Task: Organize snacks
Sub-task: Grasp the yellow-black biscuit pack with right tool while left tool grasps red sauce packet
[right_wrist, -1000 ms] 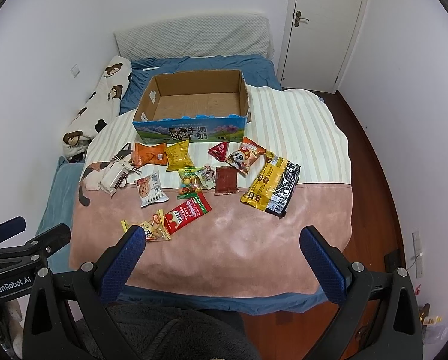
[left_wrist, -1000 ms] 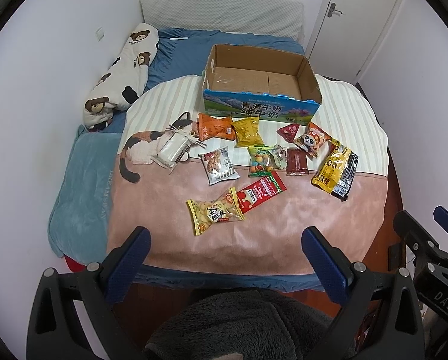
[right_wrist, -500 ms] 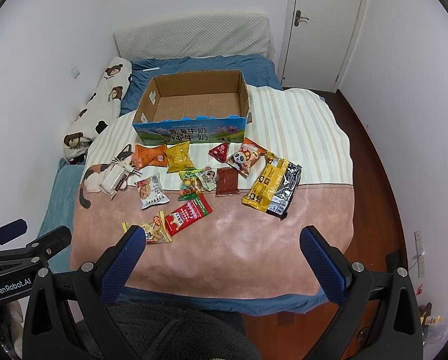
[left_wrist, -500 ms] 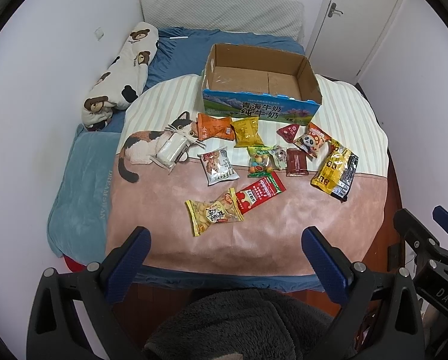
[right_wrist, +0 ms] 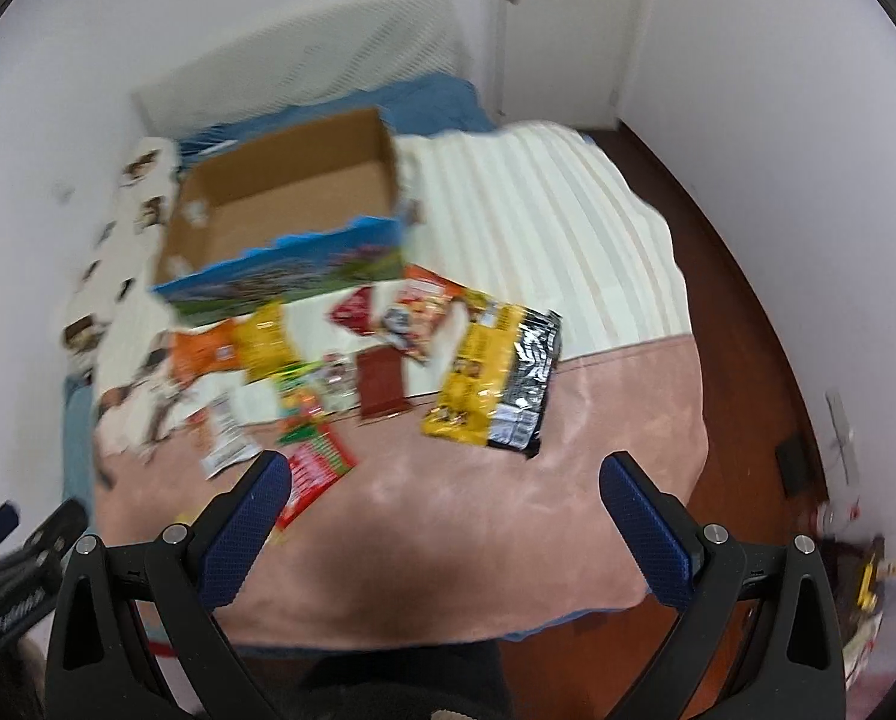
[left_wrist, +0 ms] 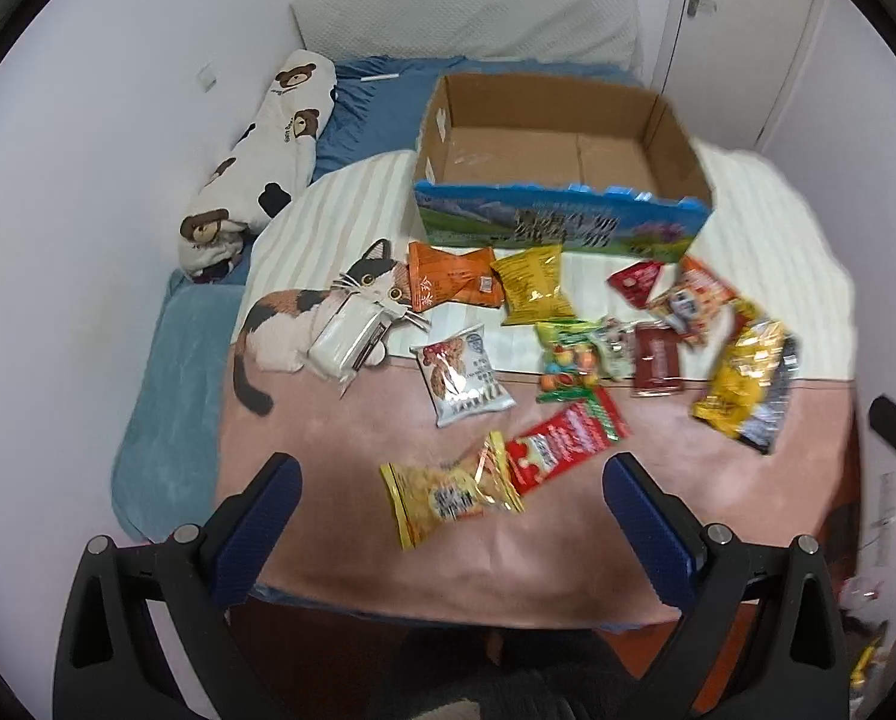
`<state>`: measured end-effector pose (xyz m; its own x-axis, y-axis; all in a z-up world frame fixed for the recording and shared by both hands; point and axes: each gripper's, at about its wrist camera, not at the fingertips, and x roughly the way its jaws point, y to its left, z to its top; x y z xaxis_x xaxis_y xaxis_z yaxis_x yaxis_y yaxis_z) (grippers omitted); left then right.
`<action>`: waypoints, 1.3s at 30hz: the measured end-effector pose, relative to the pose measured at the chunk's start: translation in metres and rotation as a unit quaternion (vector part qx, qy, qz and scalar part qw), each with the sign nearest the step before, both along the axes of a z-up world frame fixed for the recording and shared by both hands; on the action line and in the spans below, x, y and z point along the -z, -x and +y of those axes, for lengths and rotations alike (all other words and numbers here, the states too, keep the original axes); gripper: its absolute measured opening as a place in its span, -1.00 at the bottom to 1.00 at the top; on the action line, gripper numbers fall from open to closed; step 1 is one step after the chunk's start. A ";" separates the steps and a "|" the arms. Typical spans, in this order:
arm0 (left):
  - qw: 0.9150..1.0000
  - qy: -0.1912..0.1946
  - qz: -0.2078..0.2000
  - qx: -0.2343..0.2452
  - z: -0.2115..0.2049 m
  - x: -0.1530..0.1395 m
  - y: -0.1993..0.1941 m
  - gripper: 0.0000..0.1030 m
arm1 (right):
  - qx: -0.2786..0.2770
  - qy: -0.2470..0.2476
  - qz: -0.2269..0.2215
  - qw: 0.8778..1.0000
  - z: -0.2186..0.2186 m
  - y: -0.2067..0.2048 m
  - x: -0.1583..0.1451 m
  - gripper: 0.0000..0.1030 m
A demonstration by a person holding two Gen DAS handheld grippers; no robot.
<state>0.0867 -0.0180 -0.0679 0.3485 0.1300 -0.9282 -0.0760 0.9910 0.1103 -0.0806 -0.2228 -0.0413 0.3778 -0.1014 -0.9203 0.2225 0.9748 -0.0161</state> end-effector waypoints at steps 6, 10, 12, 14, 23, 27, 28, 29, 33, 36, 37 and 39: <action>0.998 -0.029 0.033 0.051 -0.035 0.067 -0.052 1.00 | 0.077 -0.030 0.075 0.994 -0.058 -0.067 0.107 1.00; 0.989 -0.066 0.068 0.111 -0.062 0.124 -0.080 1.00 | 0.104 -0.043 0.115 0.987 -0.079 -0.105 0.168 1.00; 0.982 -0.085 0.099 0.137 -0.072 0.154 -0.089 1.00 | 0.112 -0.037 0.128 0.985 -0.085 -0.117 0.189 1.00; 0.973 -0.094 0.136 0.162 -0.079 0.187 -0.093 1.00 | 0.120 -0.041 0.146 0.981 -0.086 -0.124 0.208 1.00; 0.940 -0.106 0.212 0.246 -0.099 0.257 -0.077 1.00 | 0.111 -0.036 0.187 0.975 -0.090 -0.138 0.260 1.00; 0.947 -0.093 0.215 0.219 -0.099 0.264 -0.087 1.00 | 0.087 -0.040 0.176 0.980 -0.095 -0.129 0.265 0.95; 0.953 -0.084 0.213 0.198 -0.096 0.263 -0.096 1.00 | 0.068 -0.033 0.174 0.982 -0.093 -0.124 0.264 0.89; 0.957 -0.076 0.214 0.181 -0.090 0.261 -0.103 1.00 | 0.052 -0.024 0.174 0.983 -0.092 -0.116 0.264 0.88; 0.969 -0.038 0.219 0.108 -0.065 0.259 -0.124 1.00 | -0.012 -0.008 0.196 0.981 -0.084 -0.093 0.267 0.88; 0.972 0.003 0.224 0.066 -0.046 0.257 -0.131 0.99 | -0.047 -0.001 0.214 0.976 -0.077 -0.073 0.272 0.88; 0.972 0.012 0.225 0.061 -0.042 0.257 -0.131 0.97 | -0.051 -0.007 0.217 0.975 -0.078 -0.067 0.273 0.88; 0.973 0.013 0.219 0.073 -0.038 0.254 -0.129 0.96 | -0.045 -0.021 0.216 0.975 -0.081 -0.062 0.276 0.88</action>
<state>0.2161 -0.0564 -0.3224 -0.0677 0.0830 -0.9942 0.1140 0.9906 0.0750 -0.0189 -0.3040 -0.3173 -0.0398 -0.0451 -0.9982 0.1181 0.9918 -0.0495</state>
